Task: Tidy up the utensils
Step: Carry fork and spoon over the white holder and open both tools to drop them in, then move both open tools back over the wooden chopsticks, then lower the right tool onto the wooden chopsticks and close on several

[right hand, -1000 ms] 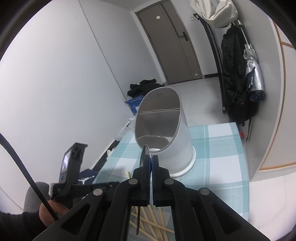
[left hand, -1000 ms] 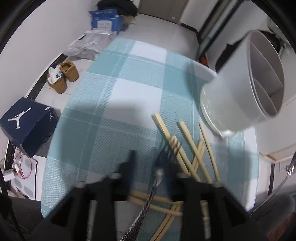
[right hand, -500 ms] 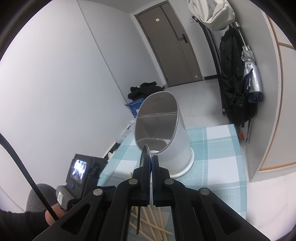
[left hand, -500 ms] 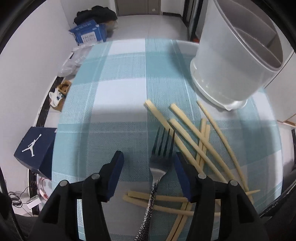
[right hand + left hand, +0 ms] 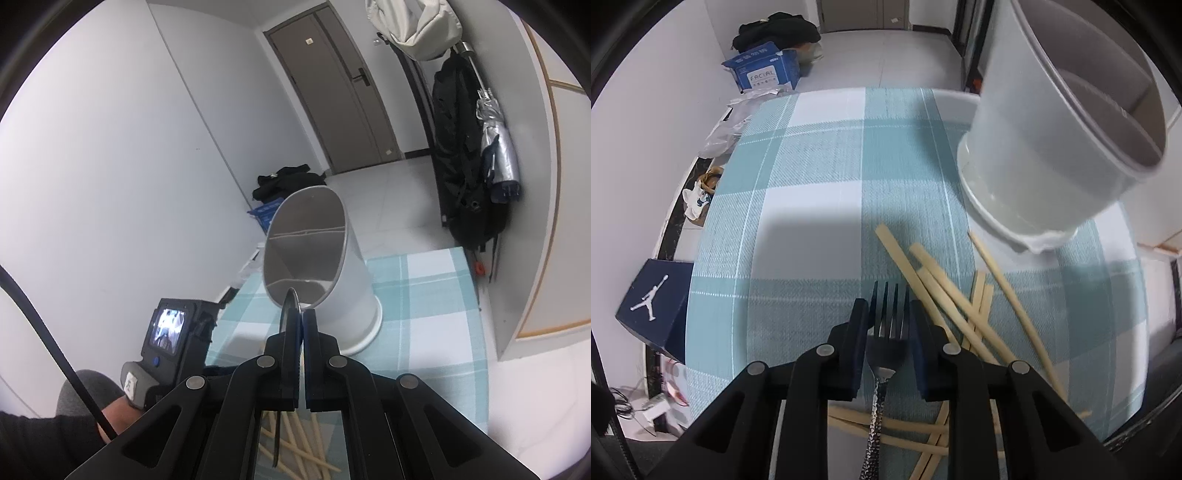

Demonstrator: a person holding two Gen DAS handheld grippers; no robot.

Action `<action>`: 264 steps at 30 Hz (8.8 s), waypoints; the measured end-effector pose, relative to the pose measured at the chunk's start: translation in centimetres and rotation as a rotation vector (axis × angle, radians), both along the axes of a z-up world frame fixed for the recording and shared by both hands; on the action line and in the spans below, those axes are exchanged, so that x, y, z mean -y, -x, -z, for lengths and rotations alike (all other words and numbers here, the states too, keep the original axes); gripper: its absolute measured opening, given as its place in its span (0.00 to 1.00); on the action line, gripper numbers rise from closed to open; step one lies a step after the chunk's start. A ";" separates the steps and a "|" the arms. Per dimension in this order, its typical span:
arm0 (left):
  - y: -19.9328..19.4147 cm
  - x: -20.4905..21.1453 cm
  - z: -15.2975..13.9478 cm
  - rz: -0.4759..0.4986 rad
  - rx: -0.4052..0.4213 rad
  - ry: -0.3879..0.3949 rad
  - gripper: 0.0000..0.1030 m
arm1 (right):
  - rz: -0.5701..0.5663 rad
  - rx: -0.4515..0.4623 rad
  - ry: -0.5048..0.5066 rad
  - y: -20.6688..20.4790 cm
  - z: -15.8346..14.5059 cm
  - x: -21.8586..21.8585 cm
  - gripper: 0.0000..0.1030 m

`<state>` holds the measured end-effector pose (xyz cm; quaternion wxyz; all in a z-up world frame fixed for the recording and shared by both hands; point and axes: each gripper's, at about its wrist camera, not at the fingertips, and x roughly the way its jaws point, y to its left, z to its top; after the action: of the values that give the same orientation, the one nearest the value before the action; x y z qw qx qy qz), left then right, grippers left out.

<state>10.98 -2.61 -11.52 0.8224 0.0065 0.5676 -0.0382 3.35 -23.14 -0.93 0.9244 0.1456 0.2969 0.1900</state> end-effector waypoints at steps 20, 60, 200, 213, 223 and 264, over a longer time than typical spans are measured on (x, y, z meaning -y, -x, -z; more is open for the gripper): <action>2.8 -3.1 -9.5 -0.118 0.340 0.263 0.17 | 0.009 0.087 0.090 0.9 -0.8 -2.3 0.01; -0.8 -1.2 -22.5 0.044 0.472 0.470 0.16 | 0.050 0.320 0.106 -4.5 -12.2 -1.2 0.01; 3.8 -11.1 -4.5 -0.404 0.170 0.382 0.99 | -0.221 -0.324 0.412 -4.4 9.3 -12.0 0.47; 3.3 -12.4 -4.0 -0.438 0.150 0.408 0.99 | -0.243 -0.354 0.524 -6.5 11.6 -13.4 0.19; 3.5 -12.6 -4.1 -0.443 0.155 0.403 0.99 | -0.305 -0.365 0.516 -6.5 11.0 -13.6 0.05; 3.8 -6.3 -1.1 -0.202 -0.003 0.414 0.90 | -0.378 -0.352 0.438 -6.4 10.6 -11.6 0.06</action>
<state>7.21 3.67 -10.39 0.8050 -0.2191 0.5466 -0.0715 9.79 -11.50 -11.56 0.8168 -0.0838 0.5074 0.2616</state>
